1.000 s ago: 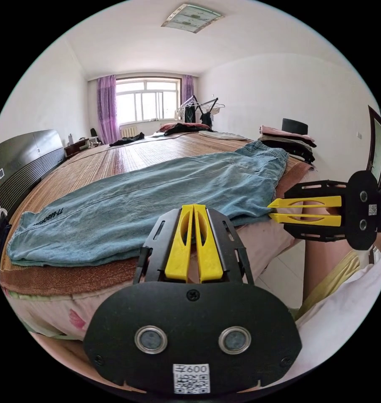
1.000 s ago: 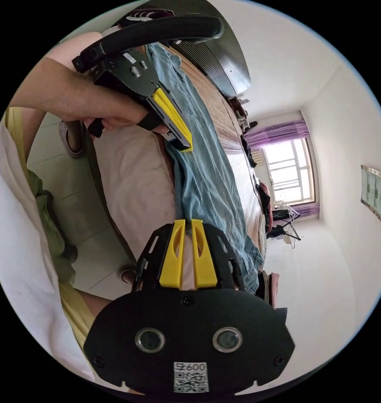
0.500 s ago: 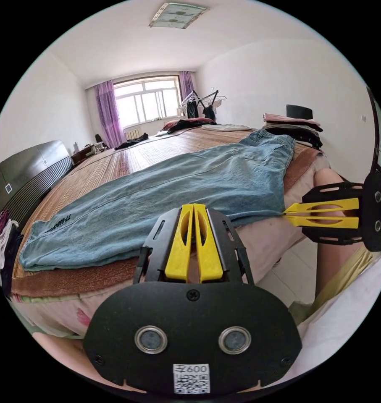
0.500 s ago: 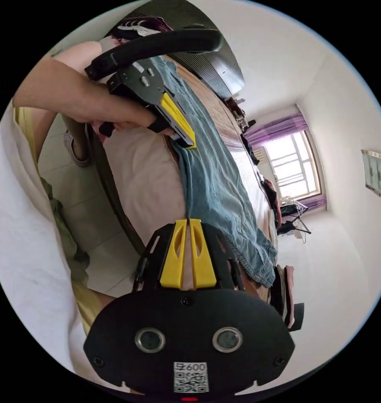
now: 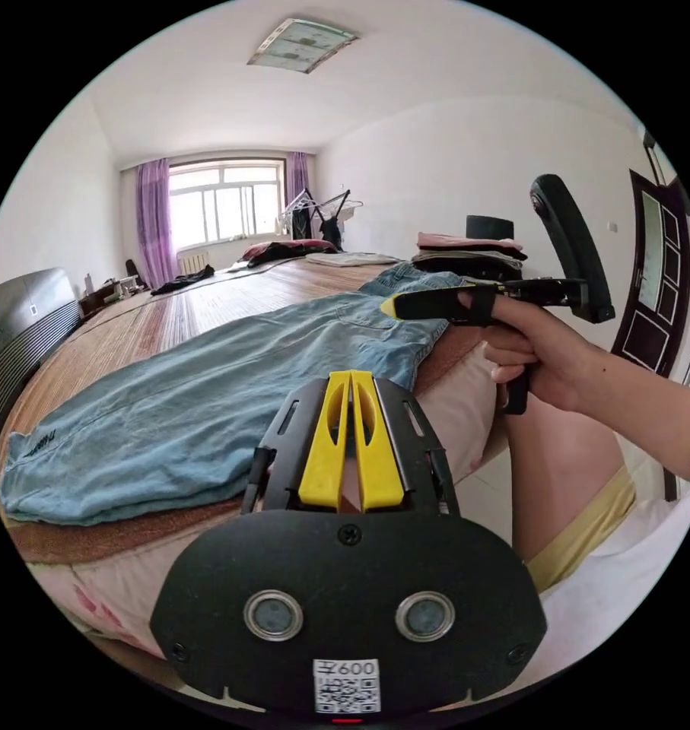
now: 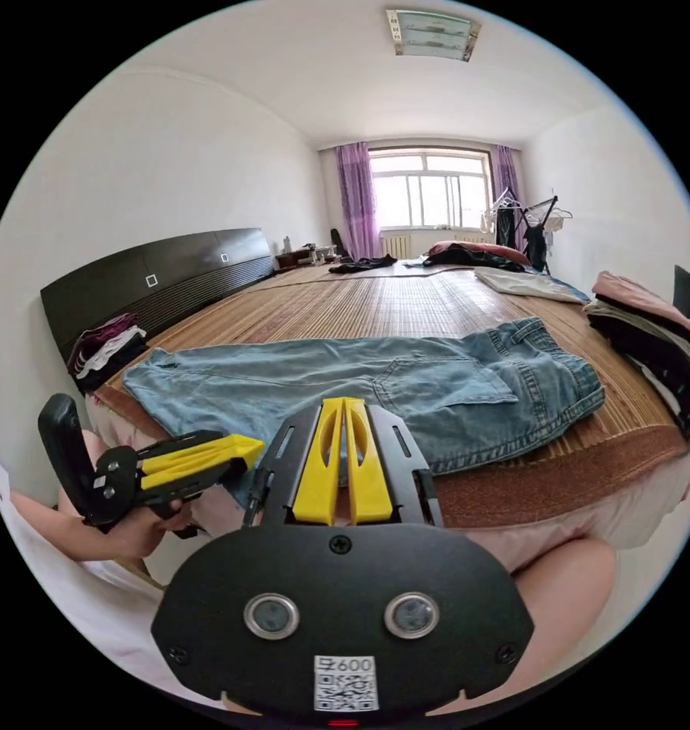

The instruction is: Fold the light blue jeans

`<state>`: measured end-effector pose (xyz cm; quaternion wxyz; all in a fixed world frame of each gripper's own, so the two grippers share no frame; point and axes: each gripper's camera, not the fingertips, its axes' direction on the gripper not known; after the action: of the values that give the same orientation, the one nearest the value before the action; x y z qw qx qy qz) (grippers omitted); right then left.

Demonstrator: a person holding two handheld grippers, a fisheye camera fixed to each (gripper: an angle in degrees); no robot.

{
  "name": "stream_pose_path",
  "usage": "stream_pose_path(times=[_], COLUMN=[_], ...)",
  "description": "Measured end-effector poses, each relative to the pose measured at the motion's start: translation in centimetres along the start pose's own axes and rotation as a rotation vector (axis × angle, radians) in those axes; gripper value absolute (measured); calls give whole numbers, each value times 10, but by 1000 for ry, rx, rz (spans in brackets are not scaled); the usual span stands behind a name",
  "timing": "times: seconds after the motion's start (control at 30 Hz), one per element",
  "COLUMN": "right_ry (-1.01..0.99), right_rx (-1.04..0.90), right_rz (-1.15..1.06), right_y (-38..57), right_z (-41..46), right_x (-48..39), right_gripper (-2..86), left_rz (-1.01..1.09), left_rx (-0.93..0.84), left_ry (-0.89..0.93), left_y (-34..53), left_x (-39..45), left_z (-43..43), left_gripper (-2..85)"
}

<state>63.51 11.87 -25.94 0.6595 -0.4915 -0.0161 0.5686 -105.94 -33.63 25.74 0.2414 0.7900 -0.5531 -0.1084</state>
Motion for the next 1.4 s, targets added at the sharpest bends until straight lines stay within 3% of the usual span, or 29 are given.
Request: stream_pose_path(times=[0.1, 0.3, 0.43, 0.5, 0.6, 0.67, 0.8, 0.9, 1.03, 1.13, 1.17, 1.23, 1.37, 1.4], right_ry=[33, -115, 161, 220, 192, 171, 262, 270, 335, 283, 270, 280, 382, 405], right_rx=[-90, -101, 77, 153, 117, 40, -180, -38, -59, -29, -25, 25, 97, 81], right_rz=[-19, 150, 402, 365, 209, 71, 40, 10, -64, 0, 38, 83, 82, 98], right_y=[8, -6, -3, -11, -37, -48, -28, 18, 26, 31, 27, 17, -18, -22], right_z=[5, -46, -123, -150, -159, -146, -99, -111, -117, -135, -147, -169, -197, -195], right_x=[14, 40, 51, 38, 1, -38, -62, -88, -138, -147, -151, -164, -178, -173], right_gripper=[-8, -8, -8, -8, -8, -8, -8, -8, -8, -8, -8, -8, -8, -8], left_rz=[-63, 152, 120, 106, 110, 117, 104, 89, 69, 251, 379, 437, 230, 219], left_rx=[82, 79, 89, 92, 110, 116, 104, 99, 77, 20, 66, 129, -84, -44], left_ry=[35, 10, 18, 10, 5, 18, 26, 29, 82, 33, 10, -15, 50, 66], left_y=[35, 45, 53, 55, 61, 64, 63, 62, 57, 29, 23, 17, 20, 25], left_x=[-22, -30, -43, -46, -52, -58, -66, -71, -86, -66, -48, -35, -57, -61], left_z=[-8, -16, -21, -23, -26, -28, -31, -32, -34, -50, -63, -75, -22, -25], left_gripper=[3, 2, 2, 2, 2, 2, 2, 2, 2, 2, 2, 3, 2, 2])
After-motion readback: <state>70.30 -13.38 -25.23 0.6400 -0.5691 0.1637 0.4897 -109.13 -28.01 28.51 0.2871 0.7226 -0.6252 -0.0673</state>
